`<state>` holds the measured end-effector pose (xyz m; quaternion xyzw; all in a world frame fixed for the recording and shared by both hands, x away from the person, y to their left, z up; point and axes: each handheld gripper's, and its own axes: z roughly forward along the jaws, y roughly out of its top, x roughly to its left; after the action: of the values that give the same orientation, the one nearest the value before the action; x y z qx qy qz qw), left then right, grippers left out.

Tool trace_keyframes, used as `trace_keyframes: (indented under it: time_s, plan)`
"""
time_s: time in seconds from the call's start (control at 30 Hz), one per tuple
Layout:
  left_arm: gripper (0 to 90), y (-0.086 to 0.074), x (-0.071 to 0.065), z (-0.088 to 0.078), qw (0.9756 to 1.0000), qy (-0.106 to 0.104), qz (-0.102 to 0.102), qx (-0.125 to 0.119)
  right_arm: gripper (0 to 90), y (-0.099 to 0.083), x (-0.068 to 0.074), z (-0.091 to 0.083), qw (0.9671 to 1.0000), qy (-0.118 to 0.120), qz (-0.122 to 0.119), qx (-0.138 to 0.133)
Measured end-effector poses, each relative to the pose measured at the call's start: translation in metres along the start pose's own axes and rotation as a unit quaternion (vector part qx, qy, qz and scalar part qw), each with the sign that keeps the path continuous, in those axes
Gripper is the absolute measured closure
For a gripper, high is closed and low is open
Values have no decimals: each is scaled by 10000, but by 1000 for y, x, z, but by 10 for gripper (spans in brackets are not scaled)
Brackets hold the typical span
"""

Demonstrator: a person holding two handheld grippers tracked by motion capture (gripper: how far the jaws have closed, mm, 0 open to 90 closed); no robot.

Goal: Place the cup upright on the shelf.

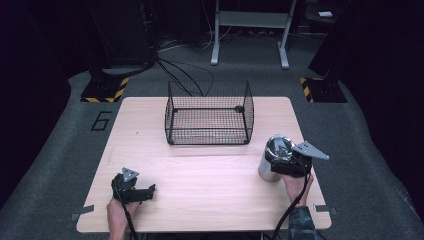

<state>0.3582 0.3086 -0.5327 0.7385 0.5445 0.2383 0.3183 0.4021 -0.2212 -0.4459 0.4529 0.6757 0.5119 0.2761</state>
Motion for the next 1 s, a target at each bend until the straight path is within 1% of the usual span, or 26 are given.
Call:
trace_keyframes:
  time_s: [0.1, 0.2, 0.3, 0.33, 0.7, 0.83, 1.0]
  plan:
    - [4, 0, 0, 0, 10000, 0, 3, 1, 2, -1, 1, 0, 10000, -59, 55, -44]
    - [4, 0, 0, 0, 10000, 0, 2, 1, 13, -2, 2, -1, 9999, -86, 18, -109]
    - [4, 0, 0, 0, 10000, 0, -3, -3, 16, -3, 3, -1, 9998, -123, 40, -161]
    - [4, 0, 0, 0, 10000, 1, -1, -2, 18, -4, 3, -1, 9998, -151, -7, -157]
    - [4, 0, 0, 0, 10000, -1, 1, 1, 24, -5, 4, 0, 9996, -159, -22, -236]
    - [4, 0, 0, 0, 10000, 1, -1, -2, 25, -3, 4, 2, 9996, -166, -36, -208]
    - [4, 0, 0, 0, 10000, 0, 1, -1, 26, 1, 6, 1, 9995, -144, -42, -267]
